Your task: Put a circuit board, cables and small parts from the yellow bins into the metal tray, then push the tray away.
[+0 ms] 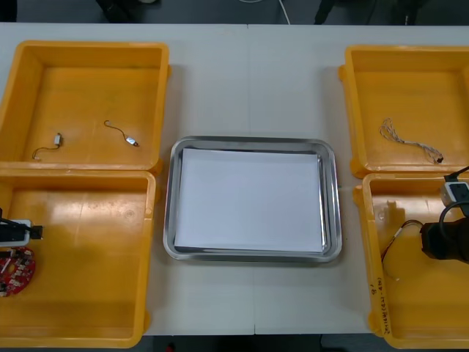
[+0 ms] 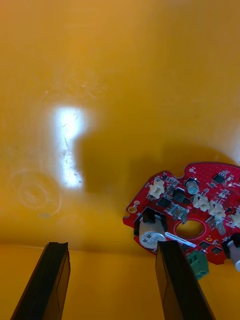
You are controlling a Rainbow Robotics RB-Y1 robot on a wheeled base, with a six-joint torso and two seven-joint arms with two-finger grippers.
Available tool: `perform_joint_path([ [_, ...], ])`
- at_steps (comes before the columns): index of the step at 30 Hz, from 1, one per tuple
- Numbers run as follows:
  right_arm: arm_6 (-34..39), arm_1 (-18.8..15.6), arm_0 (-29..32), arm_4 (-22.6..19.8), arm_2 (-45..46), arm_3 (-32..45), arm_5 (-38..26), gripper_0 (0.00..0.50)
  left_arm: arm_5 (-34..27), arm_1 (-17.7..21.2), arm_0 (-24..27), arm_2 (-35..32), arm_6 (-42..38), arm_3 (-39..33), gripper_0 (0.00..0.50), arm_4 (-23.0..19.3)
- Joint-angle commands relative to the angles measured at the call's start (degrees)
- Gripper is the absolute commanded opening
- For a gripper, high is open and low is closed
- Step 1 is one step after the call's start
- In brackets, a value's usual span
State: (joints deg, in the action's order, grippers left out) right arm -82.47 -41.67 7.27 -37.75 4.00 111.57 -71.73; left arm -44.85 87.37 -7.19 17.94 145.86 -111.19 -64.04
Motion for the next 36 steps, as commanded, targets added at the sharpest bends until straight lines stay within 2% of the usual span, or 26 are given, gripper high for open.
perform_joint_path([
  [1,-1.2,0.6,-0.4,-1.4,3.7,2.9,-4.6,0.000,0.7,2.7,-1.0,1.7,5.2,0.3,0.500,0.6],
  [16,-1.3,0.3,-1.2,-4.7,9.3,7.5,-13.5,0.000,0.5,1.3,-0.6,2.5,5.2,0.6,0.500,2.5],
  [21,-1.4,0.3,-0.7,-5.8,11.6,9.4,-16.3,0.000,-1.7,0.0,0.3,2.5,5.3,0.7,0.500,2.5],
  [31,-1.2,0.3,3.9,-6.9,14.5,11.8,-16.2,0.000,-3.5,-2.2,1.4,2.5,5.4,0.9,0.500,3.6],
  [36,-1.1,0.3,7.8,-7.2,15.3,12.8,-13.6,0.000,-3.8,-2.7,2.1,2.5,5.4,1.0,0.500,3.6],
])
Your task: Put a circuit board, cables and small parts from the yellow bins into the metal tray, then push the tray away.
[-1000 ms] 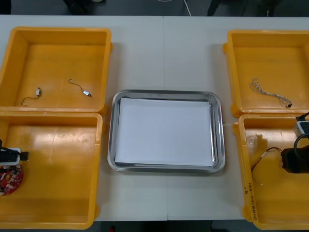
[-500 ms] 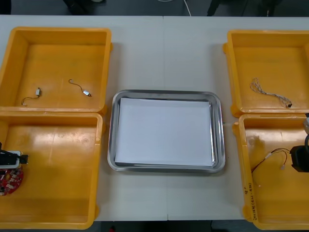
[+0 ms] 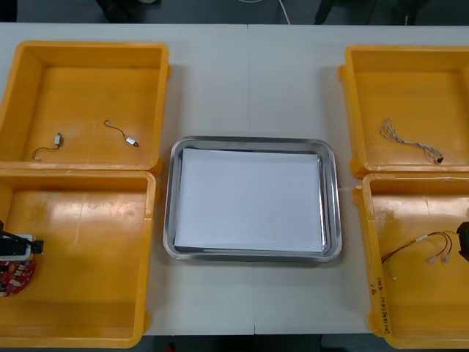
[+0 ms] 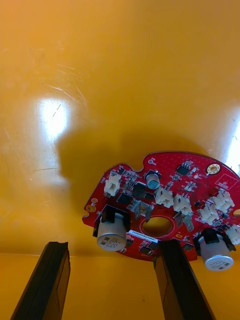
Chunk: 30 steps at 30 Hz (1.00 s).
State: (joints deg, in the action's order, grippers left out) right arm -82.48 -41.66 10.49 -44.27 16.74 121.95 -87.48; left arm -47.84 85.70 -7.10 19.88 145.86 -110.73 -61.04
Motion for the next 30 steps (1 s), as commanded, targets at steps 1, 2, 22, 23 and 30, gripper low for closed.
perform_joint_path([
  [1,-0.9,0.4,5.6,-0.7,2.8,2.6,2.8,0.000,-1.1,-1.4,2.1,0.5,5.4,0.6,0.500,0.7],
  [2,-0.9,0.4,6.5,-0.7,2.9,2.9,3.5,0.000,-1.3,-1.7,2.2,0.6,5.4,0.6,0.500,0.9],
  [22,-0.7,2.4,13.3,-0.5,3.1,3.3,9.3,0.000,-2.5,-3.3,7.8,5.8,5.6,3.3,0.484,1.7],
  [23,-0.7,2.5,13.3,-0.5,3.0,3.3,9.3,0.000,-2.5,-3.3,7.8,5.9,5.6,3.3,0.458,1.6],
  [30,-0.6,3.8,13.2,0.2,3.1,3.3,9.3,0.000,-2.5,-3.4,8.0,5.9,5.6,3.3,0.000,1.2],
])
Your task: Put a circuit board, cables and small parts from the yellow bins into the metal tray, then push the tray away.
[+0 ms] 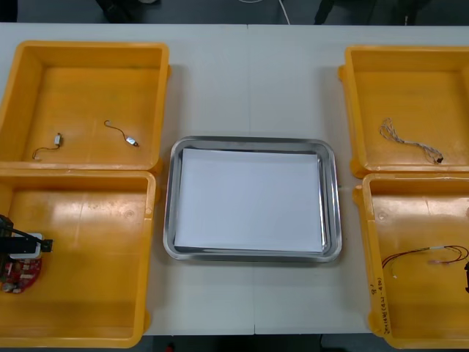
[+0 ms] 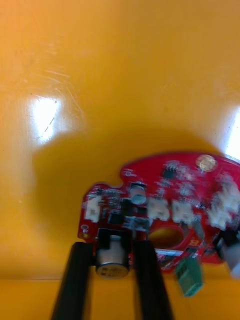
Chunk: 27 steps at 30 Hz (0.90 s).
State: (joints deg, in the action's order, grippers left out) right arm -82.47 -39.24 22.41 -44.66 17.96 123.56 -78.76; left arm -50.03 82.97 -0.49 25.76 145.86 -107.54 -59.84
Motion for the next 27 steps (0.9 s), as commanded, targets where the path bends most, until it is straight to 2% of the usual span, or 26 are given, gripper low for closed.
perform_joint_path([
  [1,-0.5,1.5,1.5,0.5,1.8,1.7,0.5,0.000,-0.3,-0.8,1.5,-0.1,5.6,0.1,0.000,-0.1],
  [14,-0.8,3.3,2.3,1.1,1.8,1.7,0.5,0.000,-2.1,-0.7,3.6,0.0,5.8,-0.5,0.000,-2.3],
  [19,-0.9,3.2,2.4,1.5,1.8,1.7,0.5,0.000,-3.2,-1.2,4.8,-0.1,5.8,-1.6,0.000,-4.8],
  [22,-1.0,3.2,2.4,1.6,1.8,1.7,0.5,0.037,-5.5,-2.8,6.0,-0.1,5.8,-1.6,0.000,-5.1],
  [24,-1.1,3.2,2.4,1.9,1.8,1.7,0.5,0.119,-7.1,-4.0,7.2,0.0,5.8,-1.7,0.000,-5.2],
  [26,-1.2,3.2,2.3,1.9,1.9,1.7,0.5,0.233,-7.4,-4.9,7.8,-0.1,5.8,-1.7,0.000,-5.3],
  [27,-1.2,3.2,2.3,1.9,1.9,1.7,0.5,0.266,-7.4,-5.1,8.0,-0.1,5.8,-1.7,0.000,-5.3],
])
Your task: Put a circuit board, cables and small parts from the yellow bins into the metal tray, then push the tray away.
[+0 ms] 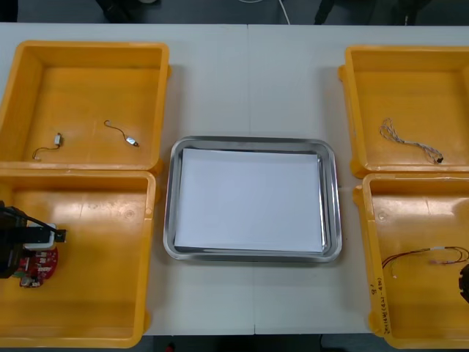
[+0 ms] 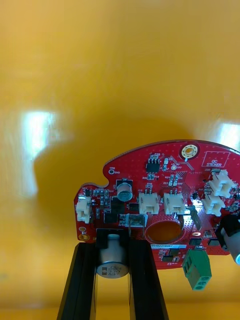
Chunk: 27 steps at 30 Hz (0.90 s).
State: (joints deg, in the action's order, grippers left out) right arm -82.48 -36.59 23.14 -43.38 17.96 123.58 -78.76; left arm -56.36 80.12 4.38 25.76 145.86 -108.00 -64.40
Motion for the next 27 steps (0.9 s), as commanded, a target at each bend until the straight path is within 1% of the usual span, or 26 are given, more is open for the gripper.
perform_joint_path([
  [1,-1.2,0.6,1.5,0.8,1.9,1.7,0.5,0.357,-1.2,-2.8,3.4,-0.1,5.8,-1.2,0.000,-0.6],
  [2,-1.2,0.6,1.4,0.8,1.8,1.7,0.5,0.433,-1.7,-3.3,3.7,-0.1,5.8,-1.2,0.000,-0.6],
  [3,-1.2,0.6,1.3,0.8,1.9,1.7,0.5,0.458,-2.1,-3.7,4.0,-0.1,5.8,-1.2,0.000,-0.6],
  [4,-1.2,0.6,1.2,0.8,1.9,1.7,0.5,0.500,-3.2,-4.4,4.5,0.0,5.8,-1.2,0.000,-0.6],
  [9,-1.2,0.6,0.6,0.1,2.8,1.7,0.3,0.500,-6.3,-6.6,6.5,0.0,5.3,-1.6,0.000,-0.6],
  [12,-1.2,0.4,-0.5,-0.3,3.7,1.8,-1.4,0.500,-7.5,-7.9,7.4,0.0,5.0,-1.8,0.000,-0.6],
  [15,-0.7,0.4,-2.5,-0.8,5.2,2.8,-5.0,0.500,-8.5,-9.0,8.0,0.0,4.8,-1.8,0.000,-0.6],
  [17,-0.2,0.2,-4.3,-1.2,6.6,3.8,-8.6,0.500,-8.9,-9.6,8.3,0.0,4.6,-2.0,0.000,-0.5],
  [18,-0.1,0.1,-4.8,-1.3,7.1,4.0,-9.6,0.500,-8.9,-9.7,8.4,0.0,4.6,-2.0,0.000,-0.4],
  [21,0.9,-0.3,-7.8,-2.1,8.9,4.8,-15.4,0.500,-9.4,-10.3,8.5,0.0,4.3,-2.1,0.000,-0.3],
  [22,1.2,-0.5,-8.4,-2.2,9.1,4.9,-16.2,0.500,-9.4,-10.3,8.5,0.0,4.3,-2.1,0.000,-0.3],
  [24,4.4,-1.3,-10.4,-2.9,9.6,5.5,-19.1,0.500,-9.4,-10.3,8.5,0.0,4.3,-2.1,0.000,-0.2],
  [26,7.1,-2.3,-11.7,-3.3,9.6,6.3,-20.7,0.500,-9.5,-10.3,8.5,0.0,4.3,-2.1,0.000,0.0],
  [27,9.1,-3.0,-12.6,-3.5,9.5,6.8,-21.8,0.500,-9.6,-10.3,8.5,0.0,4.3,-2.1,0.010,0.1],
])
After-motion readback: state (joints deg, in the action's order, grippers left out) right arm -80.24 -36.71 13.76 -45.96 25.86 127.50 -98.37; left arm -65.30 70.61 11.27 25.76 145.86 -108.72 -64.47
